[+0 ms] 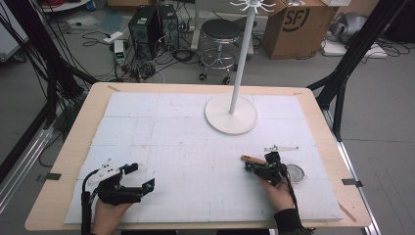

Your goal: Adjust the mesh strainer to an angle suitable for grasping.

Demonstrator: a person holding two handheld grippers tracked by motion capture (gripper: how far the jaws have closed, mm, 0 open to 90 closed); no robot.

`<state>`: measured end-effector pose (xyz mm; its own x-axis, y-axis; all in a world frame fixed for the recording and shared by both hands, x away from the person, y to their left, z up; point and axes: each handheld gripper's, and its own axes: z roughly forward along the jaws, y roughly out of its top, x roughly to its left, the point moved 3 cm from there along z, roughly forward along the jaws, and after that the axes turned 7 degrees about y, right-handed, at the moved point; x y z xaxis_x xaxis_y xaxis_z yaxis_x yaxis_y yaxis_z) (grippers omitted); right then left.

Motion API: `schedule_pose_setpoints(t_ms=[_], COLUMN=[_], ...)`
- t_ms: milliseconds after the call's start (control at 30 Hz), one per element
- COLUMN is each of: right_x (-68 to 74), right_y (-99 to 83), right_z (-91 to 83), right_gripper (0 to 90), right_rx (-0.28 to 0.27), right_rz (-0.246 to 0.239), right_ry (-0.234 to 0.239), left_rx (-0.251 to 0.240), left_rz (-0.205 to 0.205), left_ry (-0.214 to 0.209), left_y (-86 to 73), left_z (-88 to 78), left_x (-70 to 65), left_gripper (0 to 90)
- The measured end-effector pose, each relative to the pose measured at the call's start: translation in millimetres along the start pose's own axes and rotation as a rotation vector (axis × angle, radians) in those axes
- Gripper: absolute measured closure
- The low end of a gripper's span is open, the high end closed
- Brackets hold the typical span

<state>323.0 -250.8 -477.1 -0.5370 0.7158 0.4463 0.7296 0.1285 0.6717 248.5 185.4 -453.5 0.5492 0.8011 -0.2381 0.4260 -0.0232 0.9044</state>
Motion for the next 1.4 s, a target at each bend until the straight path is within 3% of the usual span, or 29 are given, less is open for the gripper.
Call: schedule_pose_setpoints(t_ms=[467,1400], right_x=[-14.0,-21.9], right_y=[13.4,20.0], right_z=[5.4,6.8], right_gripper=[89.5,89.6], right_rx=[-0.029,-0.062], right_rz=[0.058,0.093], right_ry=[-0.02,-0.08], left_rx=[-0.007,-0.027], left_rz=[0.003,-0.011], left_ry=[0.008,0.018], left_y=[-0.4,0.6], left_z=[-0.2,-4.5], left_x=[0.6,4.0], left_gripper=[6.9,7.1])
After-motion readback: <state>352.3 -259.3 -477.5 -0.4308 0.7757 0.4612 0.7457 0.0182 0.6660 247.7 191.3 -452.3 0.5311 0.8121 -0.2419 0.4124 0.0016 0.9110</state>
